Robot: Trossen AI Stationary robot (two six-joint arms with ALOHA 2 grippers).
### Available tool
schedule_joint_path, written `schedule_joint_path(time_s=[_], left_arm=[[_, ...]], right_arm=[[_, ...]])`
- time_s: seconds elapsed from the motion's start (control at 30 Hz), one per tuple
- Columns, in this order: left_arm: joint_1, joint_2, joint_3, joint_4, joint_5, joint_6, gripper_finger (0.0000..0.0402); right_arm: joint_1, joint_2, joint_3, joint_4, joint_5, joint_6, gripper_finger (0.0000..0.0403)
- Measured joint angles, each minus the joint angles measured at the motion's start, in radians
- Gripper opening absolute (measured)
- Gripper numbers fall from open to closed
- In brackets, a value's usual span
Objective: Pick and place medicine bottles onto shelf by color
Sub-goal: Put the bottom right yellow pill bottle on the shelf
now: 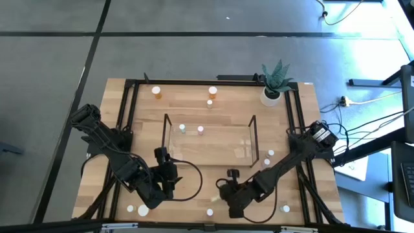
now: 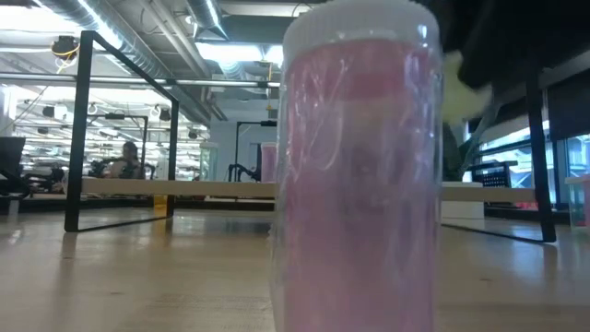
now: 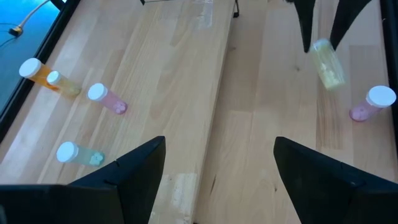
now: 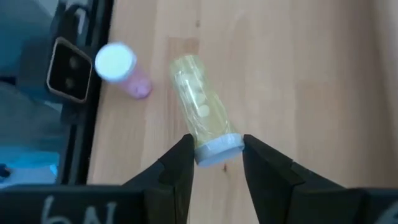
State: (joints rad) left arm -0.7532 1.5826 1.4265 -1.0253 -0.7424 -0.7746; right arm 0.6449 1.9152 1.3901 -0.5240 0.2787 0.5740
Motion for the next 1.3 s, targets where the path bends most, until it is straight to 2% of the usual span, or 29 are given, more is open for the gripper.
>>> schedule_joint_path(time_s=[0.23, 0.43, 0.73, 0.9, 1.3], left_arm=[[0.000, 0.000, 0.000, -0.042, 0.000, 0.000, 0.0293], [0.000, 0.000, 0.000, -0.041, 0.000, 0.000, 0.0293], [0.000, 0.000, 0.000, -0.040, 0.000, 0.000, 0.0293], [0.000, 0.000, 0.000, -0.040, 0.000, 0.000, 0.0293], [0.000, 0.000, 0.000, -0.040, 0.000, 0.000, 0.0293]], right_arm=[[-0.049, 0.000, 0.171, -0.287, -0.007, 0.179, 0.0128], [-0.102, 0.000, 0.290, -0.507, -0.020, 0.236, 0.0128], [-0.227, -0.001, 0.431, -0.785, -0.089, 0.234, 0.0128], [-0.318, -0.002, 0.470, -0.898, -0.127, 0.233, 0.0128], [-0.532, 0.003, 0.473, -0.941, -0.324, 0.261, 0.0128]])
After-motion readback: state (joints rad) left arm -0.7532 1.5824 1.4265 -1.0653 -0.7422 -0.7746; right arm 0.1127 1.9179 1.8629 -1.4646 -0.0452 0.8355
